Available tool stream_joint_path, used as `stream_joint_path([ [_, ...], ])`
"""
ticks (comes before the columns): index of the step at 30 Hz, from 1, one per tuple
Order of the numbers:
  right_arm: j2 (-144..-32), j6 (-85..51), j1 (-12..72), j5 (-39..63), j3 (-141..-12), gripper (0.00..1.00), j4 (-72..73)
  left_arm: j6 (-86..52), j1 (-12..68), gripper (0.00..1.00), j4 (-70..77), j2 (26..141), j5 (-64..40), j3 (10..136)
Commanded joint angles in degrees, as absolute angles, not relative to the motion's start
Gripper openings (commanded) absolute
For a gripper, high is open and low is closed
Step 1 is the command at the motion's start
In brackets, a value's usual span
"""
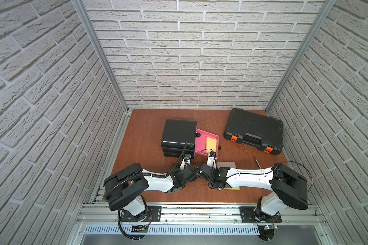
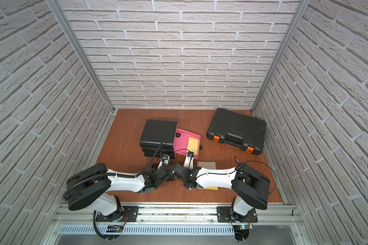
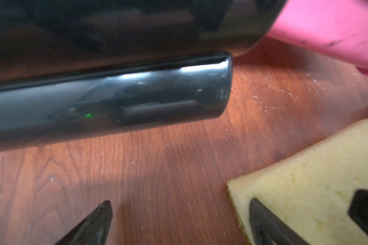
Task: Take the sponge out of the drawer
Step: Adjust the sponge at the center of the board.
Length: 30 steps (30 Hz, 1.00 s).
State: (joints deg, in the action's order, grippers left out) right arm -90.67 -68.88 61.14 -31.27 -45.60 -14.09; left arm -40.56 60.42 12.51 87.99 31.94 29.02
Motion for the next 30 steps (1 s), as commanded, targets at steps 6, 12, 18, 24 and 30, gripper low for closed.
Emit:
stream_joint_path([
  [6,-87.3,-69.2,67.7,-36.8,-41.4,0.61,-23.6,-37.4,59.0,0.98,18.9,85.1,32.3,32.1],
  [12,-81.9,-67.6,67.8,-41.8,-41.5,0.64,-29.7,-37.5,59.0,0.98,19.2,77.6,32.0,29.2],
  [18,-81.7,-63.0,67.8,-43.0,-41.6,0.65,-28.3,-38.6,59.1,0.98,17.0,71.0,30.9,26.9],
  [24,-79.9,-59.3,67.8,-45.2,-44.2,0.67,-30.1,-40.2,59.5,0.98,14.3,64.0,30.8,23.8],
  [30,-73.1,-53.0,66.6,-50.6,-48.8,0.74,-35.4,-39.9,59.5,0.98,5.7,52.0,31.4,23.6],
])
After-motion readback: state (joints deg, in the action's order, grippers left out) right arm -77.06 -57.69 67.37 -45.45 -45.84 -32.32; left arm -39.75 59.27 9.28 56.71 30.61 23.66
